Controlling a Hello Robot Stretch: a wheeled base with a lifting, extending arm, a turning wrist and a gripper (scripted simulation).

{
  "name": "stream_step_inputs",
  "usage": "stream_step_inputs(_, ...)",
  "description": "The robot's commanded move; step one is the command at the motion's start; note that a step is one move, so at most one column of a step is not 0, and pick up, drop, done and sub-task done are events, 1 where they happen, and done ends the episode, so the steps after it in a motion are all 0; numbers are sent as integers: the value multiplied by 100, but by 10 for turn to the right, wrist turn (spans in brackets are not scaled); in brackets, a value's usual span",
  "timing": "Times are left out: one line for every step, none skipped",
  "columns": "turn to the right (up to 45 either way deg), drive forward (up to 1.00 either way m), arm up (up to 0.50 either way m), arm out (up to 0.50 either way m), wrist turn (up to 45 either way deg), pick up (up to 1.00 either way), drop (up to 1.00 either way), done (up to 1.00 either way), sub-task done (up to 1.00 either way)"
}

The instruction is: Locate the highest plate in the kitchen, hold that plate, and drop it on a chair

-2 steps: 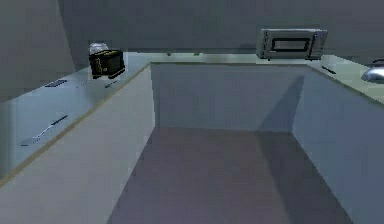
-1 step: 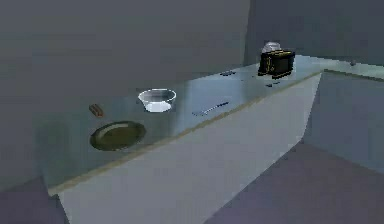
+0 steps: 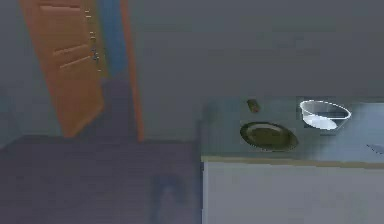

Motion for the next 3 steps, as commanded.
stream_step_inputs(-450,0,0,0,0,0,0,0,0)
stream_step_inputs(-210,0,0,0,0,0,0,0,0)
stream_step_inputs(0,0,50,0,0,0,0,0,0)
